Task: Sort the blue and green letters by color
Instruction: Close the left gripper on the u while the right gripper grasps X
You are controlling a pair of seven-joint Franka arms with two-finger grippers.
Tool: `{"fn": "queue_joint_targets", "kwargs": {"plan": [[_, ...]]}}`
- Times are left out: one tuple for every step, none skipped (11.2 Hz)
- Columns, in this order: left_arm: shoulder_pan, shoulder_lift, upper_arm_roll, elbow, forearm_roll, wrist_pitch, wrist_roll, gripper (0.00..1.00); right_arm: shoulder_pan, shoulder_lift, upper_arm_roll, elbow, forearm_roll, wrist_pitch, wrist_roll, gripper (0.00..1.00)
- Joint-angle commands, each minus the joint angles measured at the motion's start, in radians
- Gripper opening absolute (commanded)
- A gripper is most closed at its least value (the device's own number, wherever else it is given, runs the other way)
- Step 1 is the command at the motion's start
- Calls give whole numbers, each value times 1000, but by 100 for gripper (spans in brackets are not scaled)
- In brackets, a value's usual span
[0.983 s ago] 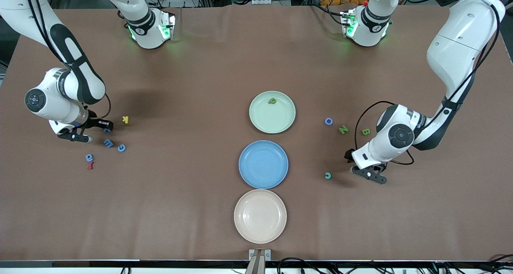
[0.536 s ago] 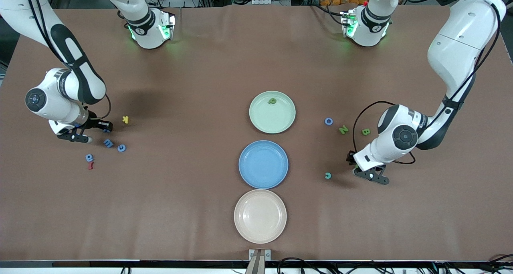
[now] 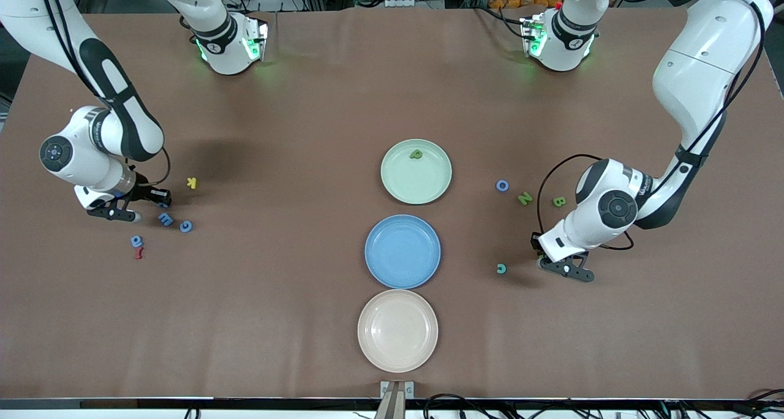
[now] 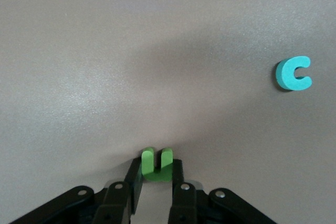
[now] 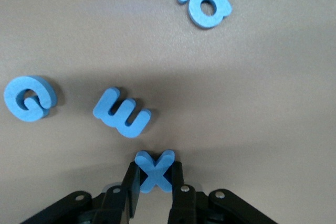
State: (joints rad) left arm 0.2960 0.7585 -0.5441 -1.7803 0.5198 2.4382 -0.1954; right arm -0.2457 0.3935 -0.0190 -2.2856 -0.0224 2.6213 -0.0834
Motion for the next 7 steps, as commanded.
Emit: {"fn": "queue_joint_targets", "kwargs": {"plan": [[-21, -25, 0, 2, -7, -45, -66, 0, 8, 16, 8, 73, -2, -45, 13, 17], [-23, -27, -16, 10, -9, -45, -108, 0, 8, 1, 11, 110, -1, -120, 14, 17], [-23, -40, -37, 10, -9, -45, -148, 0, 8, -13, 28, 147, -1, -192, 16, 17], [-24, -54, -51, 9, -11, -56, -189, 0, 12, -22, 30, 178, -1, -242, 16, 17], [-24, -63, -77, 2, -11, -74, -229, 0, 31, -27, 30, 208, -1, -272, 16, 17], [-26, -73, -95, -1, -11, -97, -280, 0, 42, -27, 33, 248, -1, -297, 27, 17], [-28, -74, -120, -16, -11, -111, -332, 0, 75, -25, 37, 290, -1, -323, 59, 17]]}}
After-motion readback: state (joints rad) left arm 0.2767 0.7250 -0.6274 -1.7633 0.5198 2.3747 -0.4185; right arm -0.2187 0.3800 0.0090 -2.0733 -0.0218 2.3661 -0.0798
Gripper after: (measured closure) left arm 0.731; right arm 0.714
